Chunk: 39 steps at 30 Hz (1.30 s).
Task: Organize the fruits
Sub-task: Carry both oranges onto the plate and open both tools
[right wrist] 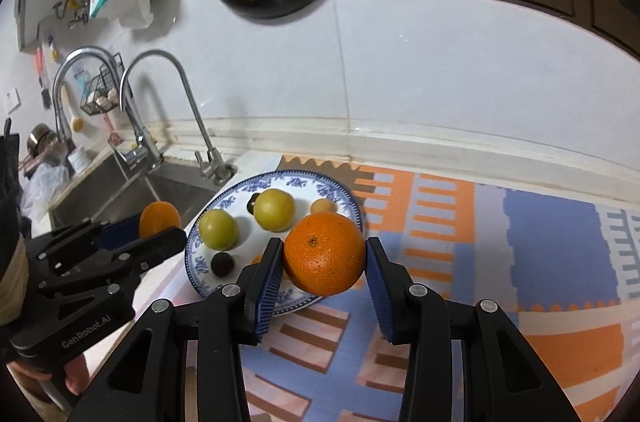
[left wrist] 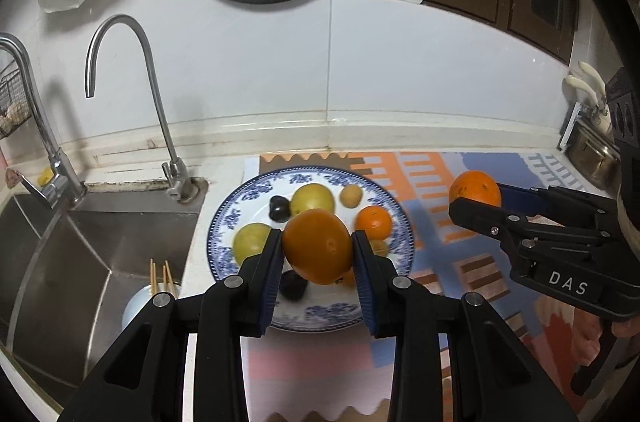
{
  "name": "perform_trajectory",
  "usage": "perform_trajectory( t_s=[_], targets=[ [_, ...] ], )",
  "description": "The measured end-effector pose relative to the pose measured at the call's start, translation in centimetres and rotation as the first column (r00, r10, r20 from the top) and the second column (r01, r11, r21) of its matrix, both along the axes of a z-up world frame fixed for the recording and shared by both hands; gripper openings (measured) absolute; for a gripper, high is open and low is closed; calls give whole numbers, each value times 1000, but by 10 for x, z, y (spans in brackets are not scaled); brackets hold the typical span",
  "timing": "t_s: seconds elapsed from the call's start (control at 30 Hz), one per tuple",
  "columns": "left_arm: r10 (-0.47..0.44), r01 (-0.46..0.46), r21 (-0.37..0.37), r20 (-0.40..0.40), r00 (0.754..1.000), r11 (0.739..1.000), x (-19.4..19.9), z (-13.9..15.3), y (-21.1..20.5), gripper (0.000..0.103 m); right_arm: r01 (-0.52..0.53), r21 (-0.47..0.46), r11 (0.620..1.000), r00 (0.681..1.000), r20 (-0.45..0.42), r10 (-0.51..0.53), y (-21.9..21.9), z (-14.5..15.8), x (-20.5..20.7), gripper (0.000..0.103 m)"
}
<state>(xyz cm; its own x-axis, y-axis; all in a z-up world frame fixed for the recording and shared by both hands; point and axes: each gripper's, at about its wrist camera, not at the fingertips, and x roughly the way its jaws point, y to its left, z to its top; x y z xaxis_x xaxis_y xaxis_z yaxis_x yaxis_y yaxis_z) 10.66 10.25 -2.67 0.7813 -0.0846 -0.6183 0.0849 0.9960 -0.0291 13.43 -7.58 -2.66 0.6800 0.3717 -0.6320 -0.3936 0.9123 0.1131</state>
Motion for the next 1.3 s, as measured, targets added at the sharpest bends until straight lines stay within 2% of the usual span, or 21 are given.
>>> perform_trajectory(
  t_s=[0.13, 0.3, 0.53, 0.7, 0.73, 0.77, 0.87, 0.93, 0.97, 1.1, 1.2, 1.3],
  targets=[
    [-34, 35, 25, -15, 999, 999, 13, -7, 7, 33, -20, -17, 1000, 1000, -21, 20, 14, -11, 10, 42],
    [-91, 91, 8, -46, 995, 996, 36, -17, 12, 33, -55, -10, 998, 997, -54, 54, 27, -23, 26, 42],
    [-129, 130, 8, -90, 988, 991, 71, -32, 17, 33, -121, -19, 992, 991, -64, 120, 45, -33, 45, 42],
    [-143, 146, 17, -123, 982, 989, 79, -41, 20, 34, -152, -24, 988, 985, -87, 150, 55, -40, 58, 42],
    [-141, 144, 16, -129, 982, 989, 80, -42, 22, 38, -155, -23, 988, 984, -92, 153, 56, -42, 61, 42],
    [-132, 136, 20, -132, 982, 991, 79, -42, 23, 49, -158, -22, 987, 983, -98, 155, 57, -43, 63, 42],
    [-94, 99, 32, -114, 989, 995, 72, -39, 27, 57, -161, -9, 987, 981, -115, 159, 58, -47, 69, 42],
    [-63, 66, 27, -112, 992, 997, 66, -36, 31, 59, -145, -8, 989, 982, -120, 143, 57, -47, 70, 49],
    [-45, 49, 31, -110, 993, 998, 62, -34, 32, 59, -135, -6, 991, 985, -113, 134, 55, -46, 70, 56],
    [2, 3, 49, -92, 996, 999, 45, -24, 31, 61, -99, -19, 995, 993, -67, 97, 48, -36, 59, 57],
    [33, -31, 27, -73, 997, 999, 31, -14, 29, 63, -64, -26, 998, 997, -39, 63, 39, -26, 47, 57],
    [50, -49, 11, -40, 998, 999, 17, -2, 23, 67, -12, -25, 1000, 1000, -12, 12, 27, -15, 33, 65]
  ],
)
